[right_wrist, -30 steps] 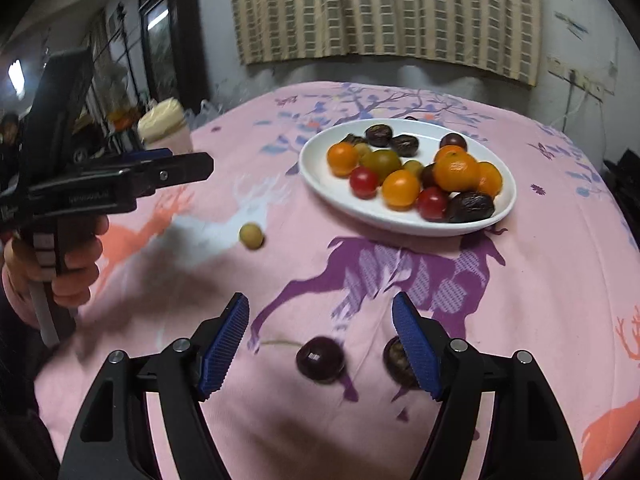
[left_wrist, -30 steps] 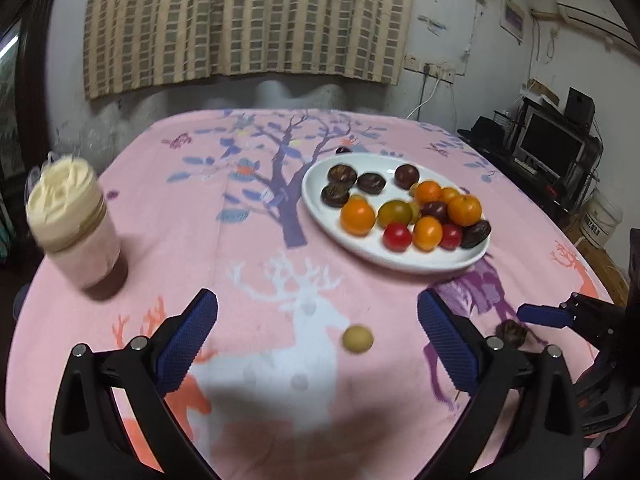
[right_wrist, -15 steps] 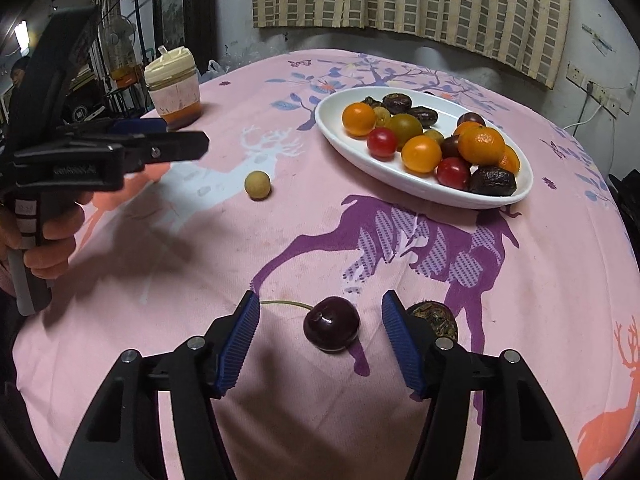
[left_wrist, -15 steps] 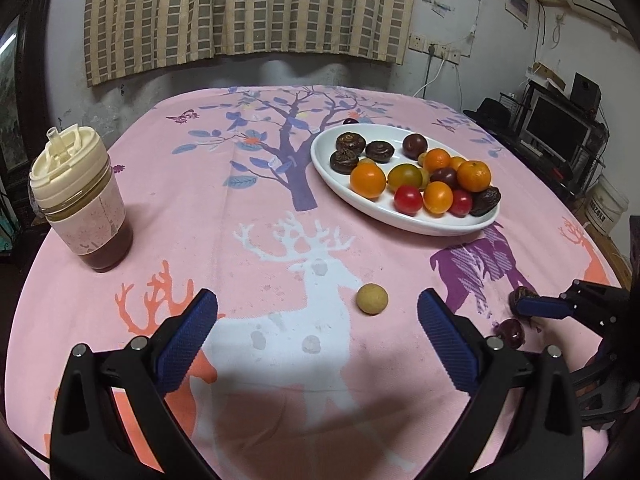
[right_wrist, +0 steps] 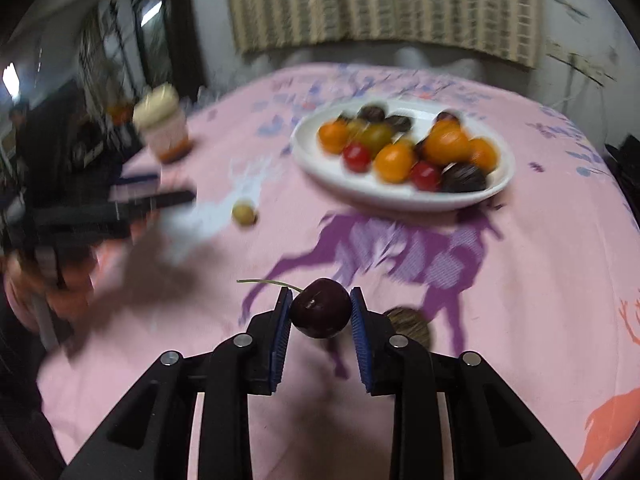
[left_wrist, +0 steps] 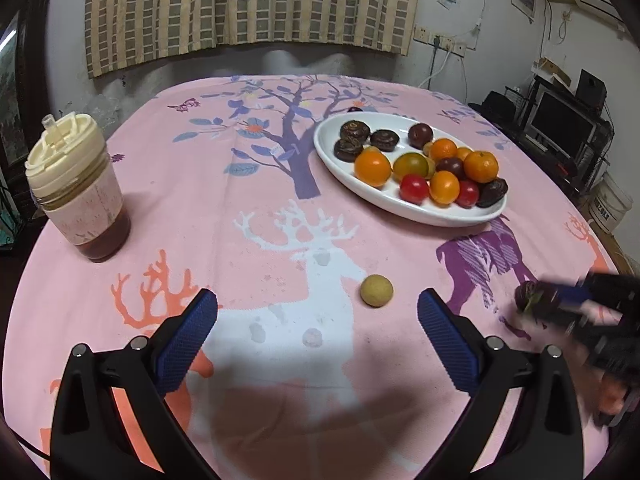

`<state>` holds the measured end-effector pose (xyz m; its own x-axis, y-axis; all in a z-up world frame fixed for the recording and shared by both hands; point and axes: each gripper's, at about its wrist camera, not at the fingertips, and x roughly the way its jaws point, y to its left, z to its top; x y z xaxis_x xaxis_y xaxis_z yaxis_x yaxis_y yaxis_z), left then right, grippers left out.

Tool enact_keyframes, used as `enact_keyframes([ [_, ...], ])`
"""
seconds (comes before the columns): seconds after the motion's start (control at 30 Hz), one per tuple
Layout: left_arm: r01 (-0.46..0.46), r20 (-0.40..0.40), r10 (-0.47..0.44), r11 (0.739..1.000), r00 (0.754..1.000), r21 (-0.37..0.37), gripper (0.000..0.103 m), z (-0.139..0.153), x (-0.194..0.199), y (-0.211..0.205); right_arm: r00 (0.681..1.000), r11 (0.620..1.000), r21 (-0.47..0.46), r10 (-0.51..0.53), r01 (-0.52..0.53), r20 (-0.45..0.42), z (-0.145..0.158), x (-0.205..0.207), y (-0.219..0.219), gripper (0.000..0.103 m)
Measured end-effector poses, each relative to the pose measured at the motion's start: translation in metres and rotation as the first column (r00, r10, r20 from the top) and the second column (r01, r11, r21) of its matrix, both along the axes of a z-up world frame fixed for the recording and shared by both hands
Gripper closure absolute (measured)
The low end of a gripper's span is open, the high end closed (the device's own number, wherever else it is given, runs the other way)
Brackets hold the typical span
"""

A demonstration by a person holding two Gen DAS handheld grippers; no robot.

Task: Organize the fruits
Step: 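Grasp a stemmed dark red cherry with the right tool while the left tool grasps a small yellow fruit, then place the cherry and yellow fruit on the white plate and open both tools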

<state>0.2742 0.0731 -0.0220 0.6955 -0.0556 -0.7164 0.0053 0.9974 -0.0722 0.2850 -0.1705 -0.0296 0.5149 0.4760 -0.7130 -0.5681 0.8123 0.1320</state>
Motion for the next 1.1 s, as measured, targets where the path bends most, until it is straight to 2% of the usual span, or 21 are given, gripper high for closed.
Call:
enact_keyframes([
  [0.1,0.061,-0.034,-0.061,0.998,0.998,-0.011,0.005,-0.009,0.001,-0.014,0.994,0.989,0.106,-0.11,0.107,0.024,0.018,0.006,-0.034,0.073],
  [0.23,0.105,-0.034,-0.104,0.994,0.994,0.034,0.005,-0.017,0.006,-0.034,0.98,0.971,0.142,-0.198,0.193,0.02,0.022,0.009,-0.06,0.073],
  [0.27,0.109,-0.035,-0.108,0.994,0.994,0.03,0.008,-0.018,0.009,-0.036,0.977,0.966,0.153,-0.213,0.209,0.01,0.022,0.01,-0.065,0.073],
  [0.37,0.129,-0.067,-0.13,0.992,0.989,-0.013,0.028,-0.024,0.023,-0.038,0.976,0.965,0.149,-0.219,0.217,-0.001,0.019,0.011,-0.066,0.073],
  [0.47,0.11,-0.099,-0.112,0.994,0.989,-0.027,0.043,-0.031,0.035,-0.037,0.977,0.967,0.145,-0.211,0.211,-0.013,0.015,0.013,-0.063,0.073],
  [0.57,0.103,-0.112,-0.106,0.994,0.988,-0.028,0.052,-0.035,0.042,-0.038,0.98,0.97,0.14,-0.2,0.199,-0.009,0.016,0.011,-0.06,0.073],
  [0.73,0.099,-0.107,-0.097,0.995,0.989,0.012,0.06,-0.037,0.047,-0.044,0.98,0.971,0.135,-0.198,0.197,-0.011,0.016,0.01,-0.058,0.073],
  [0.87,0.088,-0.105,-0.083,0.995,0.991,0.039,0.079,-0.036,0.042,-0.045,0.981,0.972,0.132,-0.194,0.194,-0.011,0.015,0.009,-0.057,0.073],
  [1.0,0.068,-0.115,-0.062,0.997,0.991,0.044,0.079,-0.033,0.032,-0.047,0.985,0.977,0.131,-0.17,0.171,-0.018,0.011,0.009,-0.052,0.073],
  [1.1,0.091,-0.097,-0.09,0.996,0.991,0.005,0.079,-0.018,0.032,-0.049,0.991,0.974,0.189,-0.12,0.128,-0.055,0.011,0.013,-0.047,0.073],
])
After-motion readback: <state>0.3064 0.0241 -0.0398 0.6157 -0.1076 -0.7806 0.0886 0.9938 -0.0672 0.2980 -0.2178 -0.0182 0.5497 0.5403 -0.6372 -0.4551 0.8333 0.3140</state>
